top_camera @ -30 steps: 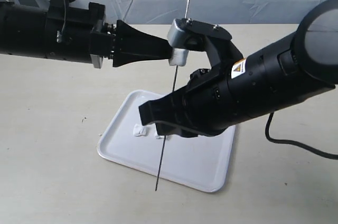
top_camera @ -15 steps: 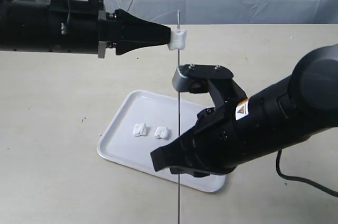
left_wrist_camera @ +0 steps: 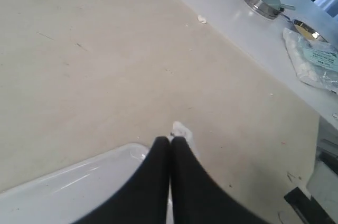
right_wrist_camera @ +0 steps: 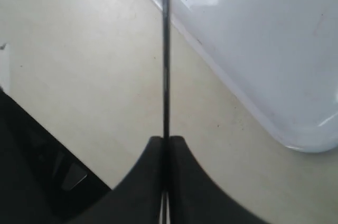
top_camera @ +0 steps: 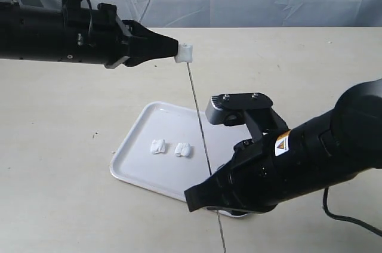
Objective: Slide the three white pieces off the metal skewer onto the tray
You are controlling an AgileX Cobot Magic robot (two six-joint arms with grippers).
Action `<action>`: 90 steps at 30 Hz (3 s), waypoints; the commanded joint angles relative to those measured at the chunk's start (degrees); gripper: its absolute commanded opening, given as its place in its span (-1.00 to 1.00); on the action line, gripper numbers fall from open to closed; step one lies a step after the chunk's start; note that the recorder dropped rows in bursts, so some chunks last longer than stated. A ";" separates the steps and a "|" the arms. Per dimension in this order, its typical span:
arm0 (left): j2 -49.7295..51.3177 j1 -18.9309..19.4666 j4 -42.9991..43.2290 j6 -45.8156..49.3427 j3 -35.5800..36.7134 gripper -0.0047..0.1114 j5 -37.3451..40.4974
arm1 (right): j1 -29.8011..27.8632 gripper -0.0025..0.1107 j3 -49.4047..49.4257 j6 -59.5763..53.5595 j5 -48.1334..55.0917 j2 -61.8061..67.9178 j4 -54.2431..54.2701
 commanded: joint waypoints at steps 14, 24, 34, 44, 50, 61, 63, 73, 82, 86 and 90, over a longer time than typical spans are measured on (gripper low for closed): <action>-0.02 -0.15 1.00 -2.23 -0.18 -0.92 -1.80 | 0.05 -0.97 3.19 0.12 0.24 -0.13 -0.61; 6.78 -0.15 7.55 -10.48 -0.18 -0.81 1.92 | 0.05 -0.97 3.19 -0.39 -0.22 -1.62 0.39; 8.39 5.08 -0.88 -7.52 -0.18 -0.09 18.54 | 0.05 -0.97 3.19 -0.48 0.10 -3.49 0.39; 8.43 8.34 -3.62 -7.67 -0.18 -0.04 24.31 | 0.05 -0.97 3.19 -0.53 -0.49 -3.42 1.10; 8.81 6.13 -4.44 -7.53 -0.18 -0.04 24.31 | 0.05 -0.97 3.19 -1.61 -0.49 -3.42 2.31; 12.14 5.00 -8.02 -5.72 -0.18 -0.04 24.31 | 0.05 -0.97 3.19 -5.69 -0.39 -3.42 6.67; 12.14 4.46 -8.02 -5.46 -0.18 -0.04 24.31 | 0.05 -0.97 3.19 -6.67 -0.39 -3.42 7.56; 12.14 2.43 -8.02 -4.18 -0.18 -0.04 24.31 | 0.05 -0.97 3.19 -8.86 -0.17 -3.42 9.75; 12.14 2.43 -8.02 -4.09 -0.18 -0.05 24.31 | 0.05 -0.97 3.19 -8.86 -0.17 -3.42 9.52; 12.14 2.43 -8.02 -4.09 -0.18 -0.12 24.31 | 0.05 -0.97 3.19 -8.86 -0.17 -3.42 9.52; 12.14 2.43 -8.02 -4.09 -0.18 -0.46 24.31 | 0.05 -0.97 3.19 -8.86 -0.17 -3.42 9.52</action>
